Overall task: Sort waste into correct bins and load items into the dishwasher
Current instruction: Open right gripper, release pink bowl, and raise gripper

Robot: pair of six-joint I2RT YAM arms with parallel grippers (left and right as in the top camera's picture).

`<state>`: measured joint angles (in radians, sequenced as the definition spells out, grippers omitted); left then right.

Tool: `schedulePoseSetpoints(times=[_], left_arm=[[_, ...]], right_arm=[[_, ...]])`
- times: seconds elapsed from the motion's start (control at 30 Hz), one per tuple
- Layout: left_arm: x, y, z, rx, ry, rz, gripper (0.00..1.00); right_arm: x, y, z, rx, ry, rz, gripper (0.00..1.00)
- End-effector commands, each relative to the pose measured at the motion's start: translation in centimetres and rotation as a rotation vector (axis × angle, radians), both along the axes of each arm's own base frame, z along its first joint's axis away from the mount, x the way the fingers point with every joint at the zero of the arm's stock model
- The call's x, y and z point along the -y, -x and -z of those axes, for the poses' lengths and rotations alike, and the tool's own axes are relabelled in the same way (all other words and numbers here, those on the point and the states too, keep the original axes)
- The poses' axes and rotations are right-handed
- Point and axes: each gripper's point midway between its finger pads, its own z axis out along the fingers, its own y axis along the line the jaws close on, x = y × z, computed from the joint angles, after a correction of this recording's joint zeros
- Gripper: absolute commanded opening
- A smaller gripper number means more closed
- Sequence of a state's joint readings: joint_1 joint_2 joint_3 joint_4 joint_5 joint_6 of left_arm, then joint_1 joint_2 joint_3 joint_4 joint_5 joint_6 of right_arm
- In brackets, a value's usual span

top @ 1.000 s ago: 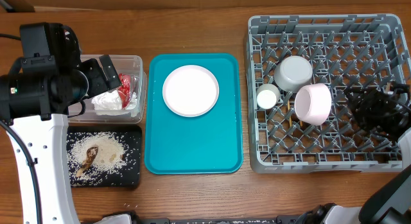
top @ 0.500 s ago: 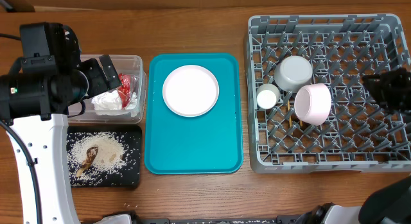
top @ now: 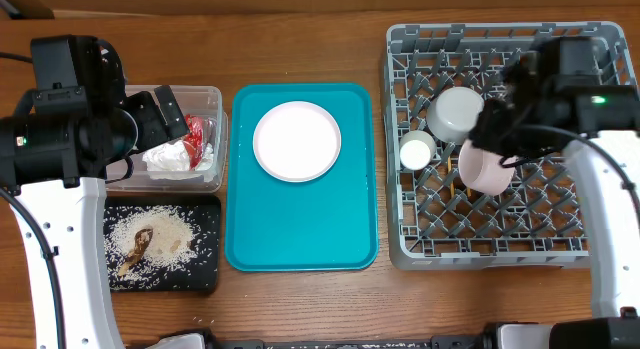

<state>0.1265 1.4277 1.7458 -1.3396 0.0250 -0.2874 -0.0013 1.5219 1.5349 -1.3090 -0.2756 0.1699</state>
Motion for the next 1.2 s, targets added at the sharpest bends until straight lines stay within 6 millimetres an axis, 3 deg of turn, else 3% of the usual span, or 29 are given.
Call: schedulePoseSetpoints(times=[0.0, 0.33, 0.5, 0.57, 1.03, 1.17], left_arm=[[-0.3, -0.2, -0.1, 0.002, -0.008, -0.005, 1.0], [-0.3, -0.2, -0.1, 0.002, -0.008, -0.005, 1.0], [-0.3, -0.2, -0.1, 0.002, -0.008, -0.005, 1.0], [-0.3, -0.2, -0.1, 0.002, -0.008, -0.005, 1.0], [-0.3, -0.2, -0.1, 0.002, -0.008, -0.005, 1.0], [-0.3, -0.2, -0.1, 0.002, -0.008, -0.005, 1.0]], right_arm=[[0.5, 1.4, 1.0, -0.039, 0.188, 0.015, 0.04], [2.6, 3.2, 7.6, -0.159, 0.35, 0.107, 0.04], [6.7, 2.9, 7.0, -0.125, 0.557, 0.279, 0.04], [7.5, 2.9, 6.7, -0.113, 0.597, 0.31, 0.04], [7.4, 2.3, 6.6, -0.092, 0.589, 0.316, 0.07], [7.5, 1.2, 6.3, -0.044, 0.592, 0.335, 0.07]])
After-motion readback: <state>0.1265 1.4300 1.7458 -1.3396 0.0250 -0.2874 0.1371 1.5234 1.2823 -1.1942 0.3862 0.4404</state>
